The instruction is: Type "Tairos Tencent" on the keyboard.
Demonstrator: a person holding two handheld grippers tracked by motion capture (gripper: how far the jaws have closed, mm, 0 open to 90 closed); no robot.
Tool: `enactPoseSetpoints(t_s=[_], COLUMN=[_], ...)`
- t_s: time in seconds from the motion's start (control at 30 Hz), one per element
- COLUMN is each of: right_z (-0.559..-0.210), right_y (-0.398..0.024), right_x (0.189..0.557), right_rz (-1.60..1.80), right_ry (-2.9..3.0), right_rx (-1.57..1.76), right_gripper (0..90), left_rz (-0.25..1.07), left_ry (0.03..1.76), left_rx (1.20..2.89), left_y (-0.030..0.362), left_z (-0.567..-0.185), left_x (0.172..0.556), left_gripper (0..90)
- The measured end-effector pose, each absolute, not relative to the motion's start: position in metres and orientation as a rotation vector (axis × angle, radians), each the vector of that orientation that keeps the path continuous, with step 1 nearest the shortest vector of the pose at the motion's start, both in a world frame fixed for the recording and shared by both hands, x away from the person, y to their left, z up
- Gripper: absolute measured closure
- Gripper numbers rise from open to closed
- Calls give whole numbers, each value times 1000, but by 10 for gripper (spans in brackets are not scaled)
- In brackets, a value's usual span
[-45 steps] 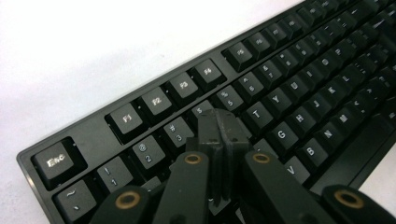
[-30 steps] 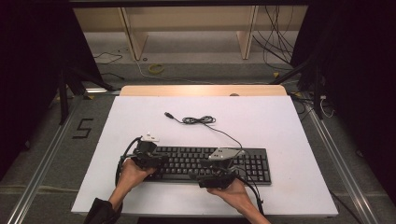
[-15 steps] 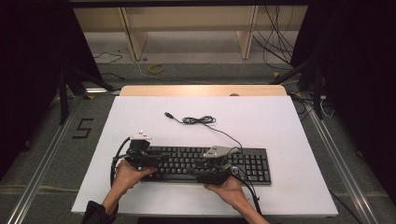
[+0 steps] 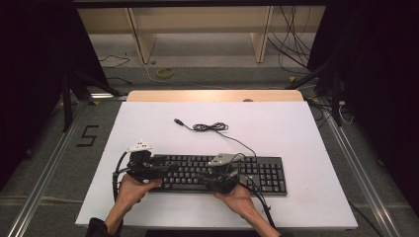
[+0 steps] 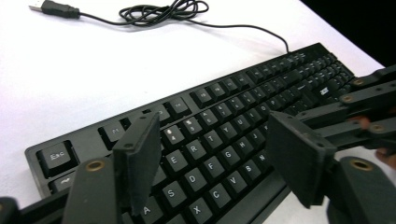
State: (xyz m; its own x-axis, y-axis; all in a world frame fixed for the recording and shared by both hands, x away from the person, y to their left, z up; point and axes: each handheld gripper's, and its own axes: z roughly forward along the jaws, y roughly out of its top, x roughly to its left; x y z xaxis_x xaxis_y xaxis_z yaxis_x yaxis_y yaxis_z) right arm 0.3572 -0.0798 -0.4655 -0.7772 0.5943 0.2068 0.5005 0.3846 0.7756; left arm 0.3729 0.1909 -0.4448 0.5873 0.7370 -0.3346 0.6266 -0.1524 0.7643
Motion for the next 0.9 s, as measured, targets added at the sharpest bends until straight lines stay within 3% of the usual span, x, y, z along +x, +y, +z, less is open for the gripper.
enactPoseSetpoints(t_s=[0.33, 0.9], right_z=[-472, -478], right_y=[-69, -62], right_x=[360, 364], right_rz=[1303, 1262], right_ry=[2562, 2575], right_rx=[997, 1002], right_gripper=[881, 900], left_rz=[170, 170], left_ry=[1068, 1050], left_rx=[1831, 1823], left_y=[191, 192], left_z=[-445, -450], left_x=[361, 351], left_gripper=[326, 311])
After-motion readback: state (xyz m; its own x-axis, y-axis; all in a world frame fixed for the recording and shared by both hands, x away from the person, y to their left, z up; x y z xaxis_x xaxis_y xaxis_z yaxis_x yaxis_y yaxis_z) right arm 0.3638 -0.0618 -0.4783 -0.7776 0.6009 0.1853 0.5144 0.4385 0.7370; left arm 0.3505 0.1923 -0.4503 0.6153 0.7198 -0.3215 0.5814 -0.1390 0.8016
